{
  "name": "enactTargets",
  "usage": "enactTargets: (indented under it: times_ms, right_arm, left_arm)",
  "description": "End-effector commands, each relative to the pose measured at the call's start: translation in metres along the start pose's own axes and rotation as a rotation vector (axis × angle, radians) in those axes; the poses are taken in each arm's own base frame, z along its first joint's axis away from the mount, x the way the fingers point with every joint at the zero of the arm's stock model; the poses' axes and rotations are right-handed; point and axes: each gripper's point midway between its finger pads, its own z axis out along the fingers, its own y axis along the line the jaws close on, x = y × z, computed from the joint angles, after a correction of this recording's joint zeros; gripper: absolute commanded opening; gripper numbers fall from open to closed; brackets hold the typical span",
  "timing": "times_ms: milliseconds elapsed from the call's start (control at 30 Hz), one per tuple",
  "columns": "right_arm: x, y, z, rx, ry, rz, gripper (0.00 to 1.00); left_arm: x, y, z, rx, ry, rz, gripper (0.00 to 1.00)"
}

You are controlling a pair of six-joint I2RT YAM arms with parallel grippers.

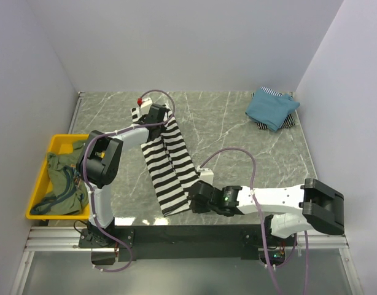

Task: Fold and stack the tank tops
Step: Fold the tank top

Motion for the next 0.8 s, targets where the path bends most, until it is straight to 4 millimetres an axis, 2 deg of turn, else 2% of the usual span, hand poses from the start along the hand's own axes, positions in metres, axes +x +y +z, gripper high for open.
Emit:
enactTargets:
  times_ms: [0, 33, 67, 167, 233, 300, 333, 367, 433, 467, 500, 533, 567, 600, 633, 667, 700, 733, 767]
  right_arm:
    - [-0.019, 0.027, -0.008, -0.074, -0.055, 0.011, 0.32]
    - [-0.024, 0.032, -0.012, -0.089, -0.067, 0.009, 0.37]
    - [-0.026, 0.035, -0.014, -0.099, -0.074, 0.0, 0.39]
    - [-0.035, 0.048, -0.024, -0.154, -0.094, -0.022, 0.45]
    - [-0.043, 0.053, -0.032, -0.182, -0.115, -0.024, 0.47]
    - [-0.052, 0.05, -0.038, -0.177, -0.14, -0.015, 0.5]
    - [-0.055, 0.046, -0.038, -0.166, -0.149, -0.011, 0.5]
    - [-0.062, 0.034, -0.036, -0.134, -0.155, 0.007, 0.5]
    - [-0.066, 0.019, -0.035, -0.113, -0.158, 0.027, 0.5]
    - [-0.076, 0.006, -0.032, -0.092, -0.17, 0.063, 0.5]
    - [-0.072, -0.005, -0.031, -0.095, -0.156, 0.08, 0.5]
    - [-0.072, -0.012, -0.03, -0.092, -0.157, 0.084, 0.5]
    - [-0.074, -0.017, -0.03, -0.093, -0.164, 0.095, 0.5]
    - [-0.075, -0.031, -0.029, -0.08, -0.175, 0.113, 0.51]
    - [-0.072, -0.034, -0.029, -0.086, -0.171, 0.113, 0.52]
    - [-0.071, -0.037, -0.028, -0.09, -0.171, 0.116, 0.52]
    - [-0.064, -0.045, -0.026, -0.082, -0.162, 0.118, 0.53]
    - [-0.061, -0.049, -0.025, -0.09, -0.147, 0.126, 0.53]
    - [-0.06, -0.049, -0.023, -0.104, -0.149, 0.127, 0.54]
  left_arm:
    - [-0.026, -0.014, -0.013, 0.068, -0.057, -0.03, 0.14]
    - [-0.028, -0.015, -0.014, 0.078, -0.056, -0.03, 0.16]
    - [-0.031, -0.017, -0.016, 0.084, -0.061, -0.032, 0.23]
    - [-0.038, -0.021, -0.029, 0.118, -0.065, -0.038, 0.33]
    - [-0.051, -0.03, -0.042, 0.166, -0.091, -0.064, 0.36]
    - [-0.063, -0.035, -0.058, 0.203, -0.115, -0.083, 0.45]
    - [-0.061, -0.032, -0.062, 0.203, -0.107, -0.085, 0.46]
    - [-0.069, -0.034, -0.072, 0.219, -0.12, -0.096, 0.46]
    - [-0.067, -0.032, -0.082, 0.229, -0.097, -0.125, 0.46]
    - [-0.062, -0.029, -0.093, 0.234, -0.062, -0.133, 0.42]
    - [-0.055, -0.026, -0.099, 0.23, -0.035, -0.172, 0.4]
    - [-0.039, -0.016, -0.101, 0.208, 0.005, -0.181, 0.38]
    - [-0.029, -0.012, -0.116, 0.206, 0.033, -0.183, 0.36]
    - [-0.017, -0.007, -0.122, 0.192, 0.054, -0.185, 0.36]
    - [0.007, 0.009, -0.124, 0.149, 0.092, -0.196, 0.37]
    - [0.018, 0.009, -0.142, 0.162, 0.107, -0.192, 0.39]
    - [0.028, 0.013, -0.149, 0.158, 0.12, -0.229, 0.4]
    - [0.056, 0.031, -0.153, 0.132, 0.161, -0.219, 0.41]
    - [0.062, 0.029, -0.171, 0.176, 0.166, -0.232, 0.42]
